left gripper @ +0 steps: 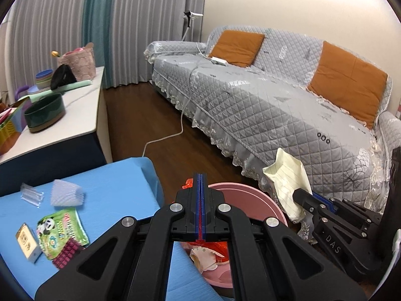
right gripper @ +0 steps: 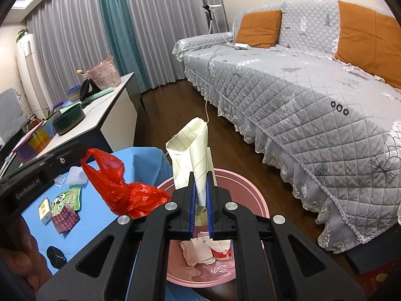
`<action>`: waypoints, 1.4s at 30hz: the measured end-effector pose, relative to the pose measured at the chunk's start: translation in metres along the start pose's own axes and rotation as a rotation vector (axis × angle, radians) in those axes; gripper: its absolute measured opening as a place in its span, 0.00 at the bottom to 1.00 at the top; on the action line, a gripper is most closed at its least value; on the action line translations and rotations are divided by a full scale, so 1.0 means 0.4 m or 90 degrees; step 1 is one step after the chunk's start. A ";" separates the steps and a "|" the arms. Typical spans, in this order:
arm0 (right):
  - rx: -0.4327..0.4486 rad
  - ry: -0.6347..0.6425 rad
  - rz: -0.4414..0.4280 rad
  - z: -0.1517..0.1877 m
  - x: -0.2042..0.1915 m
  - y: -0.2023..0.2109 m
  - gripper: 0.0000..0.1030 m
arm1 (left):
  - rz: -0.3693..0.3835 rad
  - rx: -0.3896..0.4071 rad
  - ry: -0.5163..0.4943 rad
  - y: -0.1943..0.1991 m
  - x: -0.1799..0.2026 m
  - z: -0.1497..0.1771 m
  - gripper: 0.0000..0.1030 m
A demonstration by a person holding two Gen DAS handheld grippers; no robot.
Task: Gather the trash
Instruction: 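Open the left gripper over the pink bin while the right gripper opens to drop the paper cone, then move both open grippers back to the remaining trash on the table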
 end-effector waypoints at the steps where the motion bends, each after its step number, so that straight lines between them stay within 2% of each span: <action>1: -0.003 -0.002 0.001 0.001 0.003 -0.004 0.08 | 0.001 -0.005 0.001 -0.007 -0.001 0.004 0.00; 6: -0.013 -0.006 0.006 0.004 0.011 -0.017 0.08 | 0.019 -0.032 0.014 -0.046 0.002 0.024 0.00; 9: -0.024 0.004 0.017 0.009 0.009 -0.027 0.15 | 0.044 -0.057 0.030 -0.061 0.003 0.039 0.01; 10: -0.027 0.009 0.025 0.012 0.009 -0.030 0.19 | 0.046 -0.061 0.036 -0.062 -0.001 0.043 0.06; 11: -0.028 0.011 0.029 0.013 0.009 -0.033 0.29 | 0.047 -0.065 0.042 -0.063 -0.004 0.047 0.19; 12: -0.030 0.011 0.032 0.015 0.008 -0.034 0.39 | 0.047 -0.066 0.050 -0.061 -0.011 0.049 0.25; 14: -0.033 0.010 0.034 0.017 0.009 -0.035 0.45 | 0.042 -0.063 0.060 -0.053 -0.023 0.052 0.28; 23: -0.031 -0.007 0.030 0.009 0.002 -0.017 0.45 | 0.019 -0.044 0.073 0.030 -0.068 0.057 0.28; 35: 0.010 0.018 -0.012 -0.003 -0.110 0.063 0.46 | -0.025 -0.001 0.080 0.204 -0.162 0.059 0.28; 42: 0.025 0.052 -0.033 0.009 -0.188 0.102 0.45 | -0.058 0.020 0.088 0.302 -0.250 0.078 0.28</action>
Point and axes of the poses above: each gripper's, at about its wrist camera, not at the fingertips, and y roughly against the way its jaws point, x to its right, z to its underside, the point moved 8 cm from there along -y, roughly the way its jaws point, and after that the axes turned 15 degrees about z, right-handed, at the moved point
